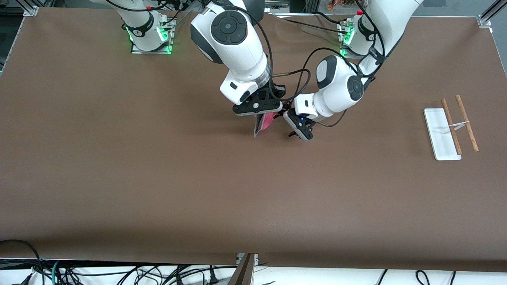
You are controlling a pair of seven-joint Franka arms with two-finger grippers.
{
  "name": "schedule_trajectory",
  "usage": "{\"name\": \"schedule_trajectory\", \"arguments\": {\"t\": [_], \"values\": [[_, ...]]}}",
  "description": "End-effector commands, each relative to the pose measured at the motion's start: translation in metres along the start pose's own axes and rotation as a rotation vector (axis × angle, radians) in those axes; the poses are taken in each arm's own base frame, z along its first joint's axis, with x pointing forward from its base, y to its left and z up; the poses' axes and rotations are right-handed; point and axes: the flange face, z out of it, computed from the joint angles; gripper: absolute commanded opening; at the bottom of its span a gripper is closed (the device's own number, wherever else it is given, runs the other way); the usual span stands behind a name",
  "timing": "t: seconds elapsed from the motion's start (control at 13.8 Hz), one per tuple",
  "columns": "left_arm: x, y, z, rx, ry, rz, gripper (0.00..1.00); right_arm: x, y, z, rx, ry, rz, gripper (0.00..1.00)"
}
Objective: Pass towel and hang on rack
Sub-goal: 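Hold the towel with the right gripper while the left gripper reaches it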
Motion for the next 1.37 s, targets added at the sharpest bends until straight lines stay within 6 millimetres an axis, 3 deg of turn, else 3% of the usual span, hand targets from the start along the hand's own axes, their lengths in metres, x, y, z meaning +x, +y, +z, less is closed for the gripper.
{"name": "schedule_trajectory", "arguments": {"t": [0.0, 0.29, 0.58, 0.79, 1.3], "values": [[-0.02, -0.034, -0.028, 0.009, -0.006, 0.103, 1.0, 0.0, -0.005, -0.008, 0.022, 0.013, 0.011, 0.0], [-0.039, -0.024, -0.027, 0.014, -0.046, 0.141, 1.0, 0.001, -0.004, -0.008, 0.022, 0.013, 0.011, 0.0], [-0.057, 0.034, -0.029, 0.02, -0.089, 0.215, 1.0, 0.003, -0.004, -0.01, 0.027, 0.021, 0.01, 0.0], [-0.047, 0.051, -0.028, 0.013, -0.076, 0.246, 1.0, 0.002, -0.004, -0.016, 0.032, 0.027, 0.007, 0.0], [-0.007, 0.057, -0.004, -0.042, -0.011, 0.251, 1.0, 0.004, -0.003, -0.016, 0.032, 0.028, 0.003, 0.0]]}}
